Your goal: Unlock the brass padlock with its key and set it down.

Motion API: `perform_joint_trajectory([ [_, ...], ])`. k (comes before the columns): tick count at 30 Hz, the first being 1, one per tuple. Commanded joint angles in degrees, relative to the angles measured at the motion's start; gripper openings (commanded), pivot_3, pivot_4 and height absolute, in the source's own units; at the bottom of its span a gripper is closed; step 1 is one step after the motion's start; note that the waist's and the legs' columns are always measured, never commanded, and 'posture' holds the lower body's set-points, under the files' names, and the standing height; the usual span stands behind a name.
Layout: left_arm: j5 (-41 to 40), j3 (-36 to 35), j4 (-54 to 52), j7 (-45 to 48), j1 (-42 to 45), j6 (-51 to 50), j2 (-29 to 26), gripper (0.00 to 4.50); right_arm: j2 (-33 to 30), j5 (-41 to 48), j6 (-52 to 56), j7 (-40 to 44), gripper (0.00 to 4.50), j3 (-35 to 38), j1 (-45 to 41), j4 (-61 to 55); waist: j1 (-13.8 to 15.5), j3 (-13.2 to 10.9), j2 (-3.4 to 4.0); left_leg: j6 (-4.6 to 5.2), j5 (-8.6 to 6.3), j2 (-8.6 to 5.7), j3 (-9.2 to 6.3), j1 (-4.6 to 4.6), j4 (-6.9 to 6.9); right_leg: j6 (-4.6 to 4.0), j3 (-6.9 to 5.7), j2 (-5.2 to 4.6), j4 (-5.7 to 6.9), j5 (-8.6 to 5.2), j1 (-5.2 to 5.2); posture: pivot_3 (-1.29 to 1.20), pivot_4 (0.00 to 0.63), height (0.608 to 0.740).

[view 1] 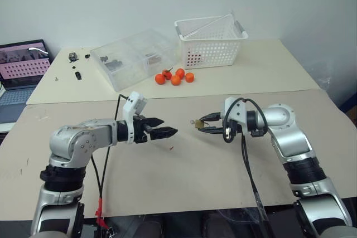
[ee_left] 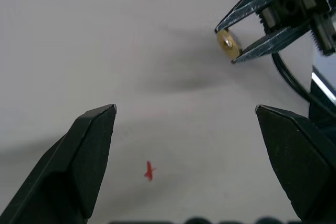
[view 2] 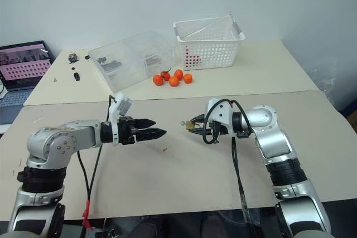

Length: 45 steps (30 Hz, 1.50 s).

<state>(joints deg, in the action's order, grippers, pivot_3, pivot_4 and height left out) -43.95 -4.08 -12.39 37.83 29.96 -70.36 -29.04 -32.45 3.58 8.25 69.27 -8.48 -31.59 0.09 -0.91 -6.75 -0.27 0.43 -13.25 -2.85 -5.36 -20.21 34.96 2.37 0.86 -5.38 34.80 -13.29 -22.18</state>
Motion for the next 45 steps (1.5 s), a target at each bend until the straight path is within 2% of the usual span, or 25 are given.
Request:
perform_joint_trajectory([
  [1,-5.2,-5.1,0.9,-4.5,3.8,-6.4,4.3,3.43,-0.8,0.0,-1.7,-2.5,0.92,-0.2,2.2,-2.4,0.1,0.0,-0.06,0.00,0.00,0.00,0.00,0.00,0.01,0.00,-0.01,0.00,0.00,0.00,0.01,0.00,0.150,0.740],
  [4,-5.7,-3.9,-0.6,-5.8,4.0,-10.0,4.6,2.36,-1.0,0.2,-1.9,-3.6,0.92,-0.3,3.0,-2.4,0.1,0.0,-0.06,0.00,0.00,0.00,0.00,0.00,0.02,0.00,0.00,0.00,0.00,0.00,0.01,0.00,0.150,0.740],
  [23,-5.8,-3.0,1.6,-10.3,6.2,-11.8,9.3,2.36,-0.9,2.4,3.4,-6.9,0.92,-1.7,3.8,-10.8,0.1,0.0,-0.07,-0.04,0.01,0.00,0.05,0.00,0.00,0.00,0.06,0.00,-0.06,0.00,0.00,0.00,0.150,0.740],
  [38,-6.4,-3.0,1.8,-10.7,6.8,-12.1,10.0,2.36,-1.0,3.0,4.2,-7.7,0.92,-2.4,3.5,-11.4,0.1,0.0,-0.07,-0.04,0.01,-0.01,0.05,0.00,0.00,-0.01,0.06,0.00,-0.08,0.00,0.01,0.00,0.150,0.740],
  [42,-6.6,-3.1,1.8,-10.7,6.8,-12.4,10.2,1.24,-1.0,3.2,4.3,-7.8,0.92,-2.4,3.3,-11.4,0.1,0.0,-0.07,-0.05,0.01,-0.01,0.06,0.00,-0.01,0.00,0.06,0.00,-0.09,0.00,0.01,0.00,0.150,0.740],
  [45,-7.2,-3.1,2.1,-10.5,7.1,-13.5,10.3,0.10,-1.1,3.4,4.7,-8.0,0.92,-2.3,3.1,-11.8,0.1,0.0,-0.07,-0.04,0.01,-0.01,0.06,0.00,0.00,0.00,0.06,-0.01,-0.09,0.00,0.01,0.00,0.150,0.740],
])
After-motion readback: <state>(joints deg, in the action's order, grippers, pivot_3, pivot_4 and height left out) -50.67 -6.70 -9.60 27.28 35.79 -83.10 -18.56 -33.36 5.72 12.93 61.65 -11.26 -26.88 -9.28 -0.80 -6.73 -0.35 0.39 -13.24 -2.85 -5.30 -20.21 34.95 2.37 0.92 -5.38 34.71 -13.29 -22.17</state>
